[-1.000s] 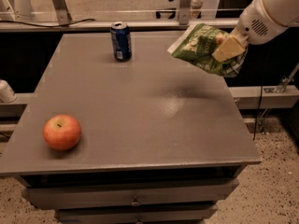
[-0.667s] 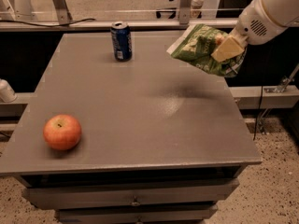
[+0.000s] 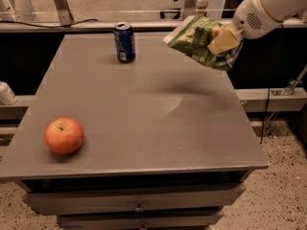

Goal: Move green jalapeno chip bag near pepsi can

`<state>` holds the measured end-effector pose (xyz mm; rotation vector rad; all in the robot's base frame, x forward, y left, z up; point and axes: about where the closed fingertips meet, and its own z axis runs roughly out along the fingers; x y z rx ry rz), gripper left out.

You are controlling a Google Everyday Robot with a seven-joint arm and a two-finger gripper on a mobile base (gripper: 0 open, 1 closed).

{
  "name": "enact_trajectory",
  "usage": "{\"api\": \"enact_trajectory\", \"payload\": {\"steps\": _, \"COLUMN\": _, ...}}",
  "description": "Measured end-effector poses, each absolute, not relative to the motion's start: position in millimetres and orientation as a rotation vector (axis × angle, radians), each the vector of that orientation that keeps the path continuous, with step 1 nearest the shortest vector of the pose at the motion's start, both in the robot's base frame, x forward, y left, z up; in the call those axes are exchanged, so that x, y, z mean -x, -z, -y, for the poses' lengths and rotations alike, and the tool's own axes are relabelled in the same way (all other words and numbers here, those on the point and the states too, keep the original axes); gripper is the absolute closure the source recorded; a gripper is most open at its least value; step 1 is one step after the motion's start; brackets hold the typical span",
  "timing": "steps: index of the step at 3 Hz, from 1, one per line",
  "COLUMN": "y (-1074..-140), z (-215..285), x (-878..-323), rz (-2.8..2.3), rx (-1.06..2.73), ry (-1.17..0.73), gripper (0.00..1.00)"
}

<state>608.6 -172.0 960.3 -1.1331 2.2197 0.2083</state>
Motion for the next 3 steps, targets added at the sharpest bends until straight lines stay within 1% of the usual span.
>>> {"api": "enact_trajectory", "payload": {"steps": 2, "y": -963.6, "z": 117.1, "x": -683.7, "rz": -2.206, "rx": 0.863, "ry": -0.349, "gripper": 1.00}}
{"api": "enact_trajectory", "payload": {"steps": 3, "y": -948.8, "z": 89.8, "x": -714.2, "rz": -2.231, "rx": 0.718, "ry": -0.376, "gripper": 1.00}}
